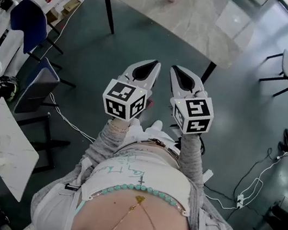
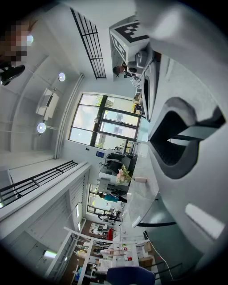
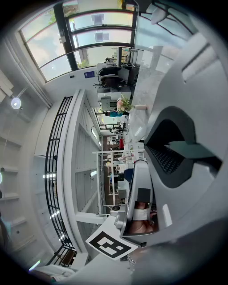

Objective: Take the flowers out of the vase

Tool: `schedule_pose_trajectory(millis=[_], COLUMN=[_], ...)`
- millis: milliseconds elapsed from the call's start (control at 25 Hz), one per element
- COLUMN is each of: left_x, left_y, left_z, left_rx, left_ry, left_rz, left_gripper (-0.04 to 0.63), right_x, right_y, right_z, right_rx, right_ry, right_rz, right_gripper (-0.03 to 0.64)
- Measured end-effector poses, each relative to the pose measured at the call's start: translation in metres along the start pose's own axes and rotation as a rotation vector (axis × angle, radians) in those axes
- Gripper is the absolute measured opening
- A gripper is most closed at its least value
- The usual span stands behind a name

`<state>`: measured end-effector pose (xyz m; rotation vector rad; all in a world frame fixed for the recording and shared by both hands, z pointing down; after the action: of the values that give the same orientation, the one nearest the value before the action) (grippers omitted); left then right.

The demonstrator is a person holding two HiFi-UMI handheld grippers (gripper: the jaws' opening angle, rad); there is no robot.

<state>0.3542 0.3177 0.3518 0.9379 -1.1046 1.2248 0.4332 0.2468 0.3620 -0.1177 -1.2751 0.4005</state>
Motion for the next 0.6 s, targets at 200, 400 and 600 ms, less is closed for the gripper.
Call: schedule_pose_trajectory(millis=[200, 400, 600], left_x=[0.001, 0.003, 0.009], left_y=[-0.004, -0.014, -0.018], left_z=[0.010, 0.014, 0.011], left_rx=[0.001, 0.000, -0.021], left_ry=[0.004, 0.010, 0.019], left_rz=[0.009, 0.005, -0.013], left_gripper=[0.000, 0.000, 0.000], right_x=[-0.001, -0.002, -0.002], right_y=[-0.010, -0.017, -0.019], right_z=[0.001, -0.006, -0.010], right_rx=[-0.015, -0.036, -0.064], right_ry=[-0.015, -0.013, -0.005], right_rz=[0.006, -0.005, -0.009], right_gripper=[0.025, 0.026, 0.026])
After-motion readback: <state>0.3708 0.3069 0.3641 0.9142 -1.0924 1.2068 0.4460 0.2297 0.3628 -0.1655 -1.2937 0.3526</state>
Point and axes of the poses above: the fingertips, and each gripper's own axes: z forward along the fingers, y to its left, x out of its underside, the point moved 5 cm from there along -z, backward along the fingers, and after that the axes turned 15 degrees about z, right-handed, at the moved point
